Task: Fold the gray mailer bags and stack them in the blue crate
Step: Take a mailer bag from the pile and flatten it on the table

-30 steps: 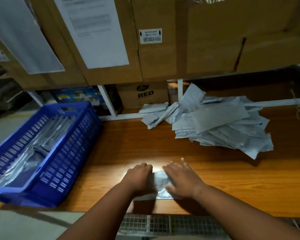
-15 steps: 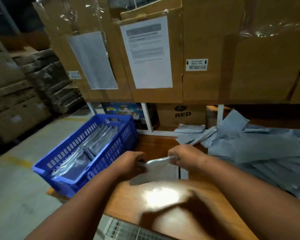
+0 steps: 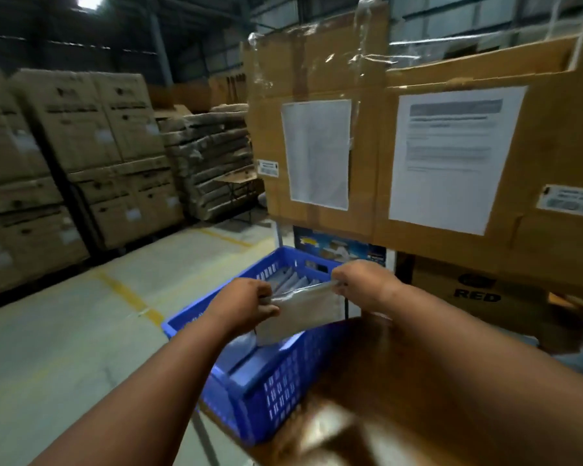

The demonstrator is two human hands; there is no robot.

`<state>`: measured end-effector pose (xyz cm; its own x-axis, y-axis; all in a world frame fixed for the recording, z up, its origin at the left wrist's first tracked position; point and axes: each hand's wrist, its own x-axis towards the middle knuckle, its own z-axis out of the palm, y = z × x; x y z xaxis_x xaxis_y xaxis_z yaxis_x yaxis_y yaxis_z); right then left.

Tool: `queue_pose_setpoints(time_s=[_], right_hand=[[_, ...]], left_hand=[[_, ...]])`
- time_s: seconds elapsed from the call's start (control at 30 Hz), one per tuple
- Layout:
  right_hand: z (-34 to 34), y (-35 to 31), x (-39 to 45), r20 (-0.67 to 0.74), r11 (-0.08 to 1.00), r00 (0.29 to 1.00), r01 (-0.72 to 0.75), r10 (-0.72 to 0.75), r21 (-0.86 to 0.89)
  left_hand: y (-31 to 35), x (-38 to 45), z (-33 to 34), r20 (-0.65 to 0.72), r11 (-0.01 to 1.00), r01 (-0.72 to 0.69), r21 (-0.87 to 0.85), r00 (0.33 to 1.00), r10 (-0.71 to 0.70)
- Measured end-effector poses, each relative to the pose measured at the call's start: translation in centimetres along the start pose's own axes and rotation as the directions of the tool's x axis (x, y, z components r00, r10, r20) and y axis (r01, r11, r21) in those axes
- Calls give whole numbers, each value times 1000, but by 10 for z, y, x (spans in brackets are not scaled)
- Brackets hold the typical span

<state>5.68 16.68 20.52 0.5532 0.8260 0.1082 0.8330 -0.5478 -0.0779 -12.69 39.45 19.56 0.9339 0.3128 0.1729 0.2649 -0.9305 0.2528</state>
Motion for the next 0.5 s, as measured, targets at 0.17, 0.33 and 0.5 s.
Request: queue_pose_setpoints(time_s=[0.17,0.33,0.5], right_hand=[[16,-52,93,-1,994,995,104,-104,-28],[59,-99,162,171,963,963,233,-209,-135],[111,-130,201,373,869,905,345,-206,-356]], left_hand=[[-91,-4,-12,9,990,112,82,994,-113],[-146,-8,7,173,949,151,275,964,-204],[-152,6,45,357,893,83,443,897,-261]])
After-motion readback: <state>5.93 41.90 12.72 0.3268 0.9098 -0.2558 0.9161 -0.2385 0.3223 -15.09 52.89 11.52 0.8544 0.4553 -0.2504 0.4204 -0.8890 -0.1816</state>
